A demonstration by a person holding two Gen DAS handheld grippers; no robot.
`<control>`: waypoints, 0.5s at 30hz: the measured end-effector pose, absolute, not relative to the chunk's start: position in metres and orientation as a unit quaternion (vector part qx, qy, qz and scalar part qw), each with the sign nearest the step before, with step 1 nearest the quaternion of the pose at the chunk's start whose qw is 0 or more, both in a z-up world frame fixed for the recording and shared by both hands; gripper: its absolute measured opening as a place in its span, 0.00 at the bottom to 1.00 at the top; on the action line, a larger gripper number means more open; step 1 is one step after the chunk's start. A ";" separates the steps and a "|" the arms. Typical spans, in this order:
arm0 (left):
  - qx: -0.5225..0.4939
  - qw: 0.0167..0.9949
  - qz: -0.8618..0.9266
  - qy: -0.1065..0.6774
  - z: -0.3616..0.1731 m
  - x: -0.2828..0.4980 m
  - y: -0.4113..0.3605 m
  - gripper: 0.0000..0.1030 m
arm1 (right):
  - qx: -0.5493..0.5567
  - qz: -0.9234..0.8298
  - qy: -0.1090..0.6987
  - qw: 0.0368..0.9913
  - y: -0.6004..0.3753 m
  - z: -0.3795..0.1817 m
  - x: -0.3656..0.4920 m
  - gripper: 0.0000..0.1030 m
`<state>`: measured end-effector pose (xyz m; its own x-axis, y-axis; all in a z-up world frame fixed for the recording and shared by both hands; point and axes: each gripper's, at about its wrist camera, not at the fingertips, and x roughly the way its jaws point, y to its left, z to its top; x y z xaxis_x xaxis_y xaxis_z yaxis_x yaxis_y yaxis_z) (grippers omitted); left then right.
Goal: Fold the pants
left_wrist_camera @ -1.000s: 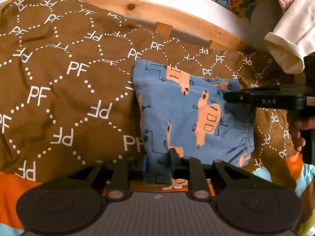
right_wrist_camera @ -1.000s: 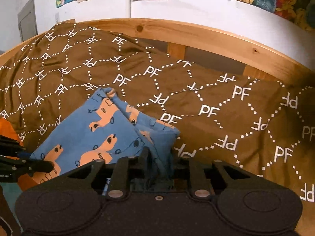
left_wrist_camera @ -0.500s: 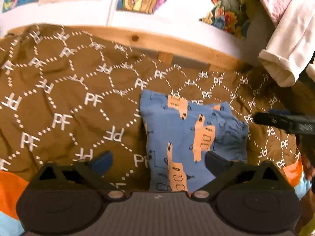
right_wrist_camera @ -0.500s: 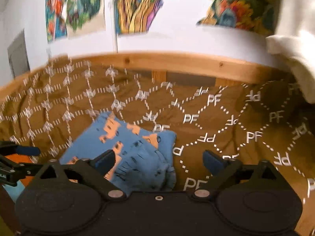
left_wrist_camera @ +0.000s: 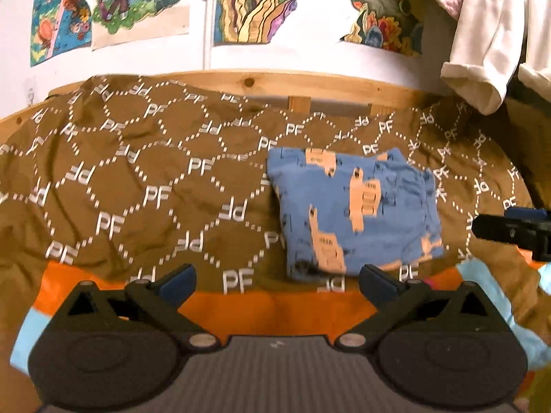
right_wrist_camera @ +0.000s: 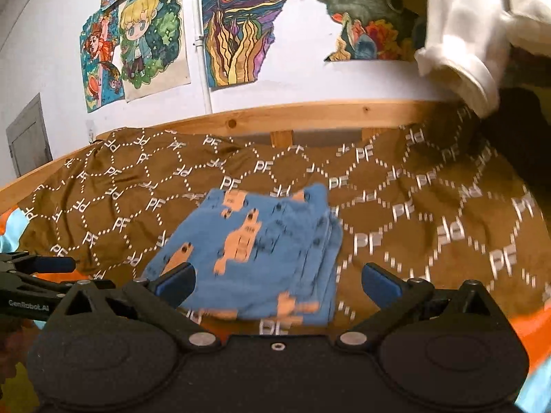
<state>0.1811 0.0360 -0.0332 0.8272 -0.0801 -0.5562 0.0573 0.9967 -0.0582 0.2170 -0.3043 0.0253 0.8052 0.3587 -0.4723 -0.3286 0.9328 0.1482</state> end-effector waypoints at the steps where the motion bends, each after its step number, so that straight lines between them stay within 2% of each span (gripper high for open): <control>1: -0.022 0.956 -0.034 0.292 -0.036 0.177 0.036 1.00 | 0.030 0.177 0.256 0.950 -0.304 0.021 0.211 0.99; 15: -0.004 0.955 -0.043 0.295 -0.054 0.159 0.039 1.00 | 0.000 0.164 0.226 0.960 -0.293 -0.005 0.167 0.99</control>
<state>0.1586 0.0388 -0.0537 0.8222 -0.0842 -0.5630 0.0800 0.9963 -0.0322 0.1672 -0.2933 -0.0050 0.8441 0.3153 -0.4337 -0.3149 0.9462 0.0750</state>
